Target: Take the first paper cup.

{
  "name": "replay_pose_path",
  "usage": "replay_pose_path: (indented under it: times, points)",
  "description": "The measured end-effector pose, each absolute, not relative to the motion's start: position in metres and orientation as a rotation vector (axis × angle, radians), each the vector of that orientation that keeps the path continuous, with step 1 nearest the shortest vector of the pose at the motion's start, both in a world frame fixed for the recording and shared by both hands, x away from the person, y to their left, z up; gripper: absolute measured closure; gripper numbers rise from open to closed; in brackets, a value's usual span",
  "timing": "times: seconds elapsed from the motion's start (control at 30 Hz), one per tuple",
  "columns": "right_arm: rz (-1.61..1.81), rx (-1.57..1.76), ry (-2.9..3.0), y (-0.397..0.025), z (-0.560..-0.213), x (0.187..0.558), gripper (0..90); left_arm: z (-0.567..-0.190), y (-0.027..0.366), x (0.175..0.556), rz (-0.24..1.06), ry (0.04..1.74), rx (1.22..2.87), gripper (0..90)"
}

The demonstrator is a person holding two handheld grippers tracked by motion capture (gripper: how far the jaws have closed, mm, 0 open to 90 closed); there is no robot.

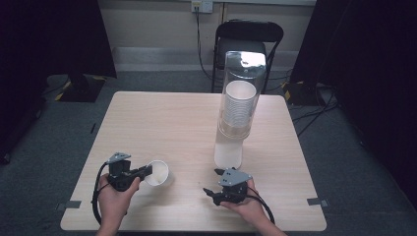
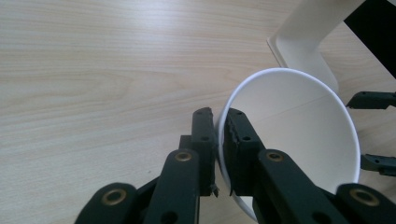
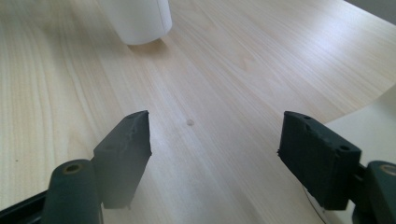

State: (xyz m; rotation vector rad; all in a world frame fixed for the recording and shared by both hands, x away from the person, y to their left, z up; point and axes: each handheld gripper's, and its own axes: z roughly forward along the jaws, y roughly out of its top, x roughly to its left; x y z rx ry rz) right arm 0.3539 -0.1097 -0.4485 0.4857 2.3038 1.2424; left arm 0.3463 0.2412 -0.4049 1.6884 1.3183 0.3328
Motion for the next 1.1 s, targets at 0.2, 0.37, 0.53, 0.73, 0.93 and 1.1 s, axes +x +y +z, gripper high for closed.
replay_pose_path:
  times: [0.2, 0.37, 0.53, 0.73, 0.93, 1.1]
  points:
    - [1.235, 0.516, 2.306, -0.113, -0.449, 0.357, 24.9, -0.41, 0.239, 0.349, 0.336, 1.307, 1.703, 80.8]
    - [1.242, 0.537, 2.3, -0.117, -0.449, 0.359, 24.9, -0.412, 0.243, 0.35, 0.38, 1.217, 1.668, 54.3]
    - [1.244, 0.552, 2.29, -0.123, -0.448, 0.361, 25.0, -0.412, 0.248, 0.347, 0.395, 1.102, 1.689, 38.4]
    - [1.238, 0.593, 2.279, -0.132, -0.446, 0.365, 24.9, -0.414, 0.259, 0.334, 0.429, 0.985, 1.763, 29.1]
    - [1.226, 0.693, 2.238, -0.143, -0.441, 0.371, 22.4, -0.438, 0.265, 0.326, 0.41, 0.878, 1.894, 16.2]
    - [1.247, 0.798, 2.162, -0.157, -0.433, 0.377, 21.1, -0.462, 0.258, 0.332, 0.372, 0.859, 2.028, 16.2]
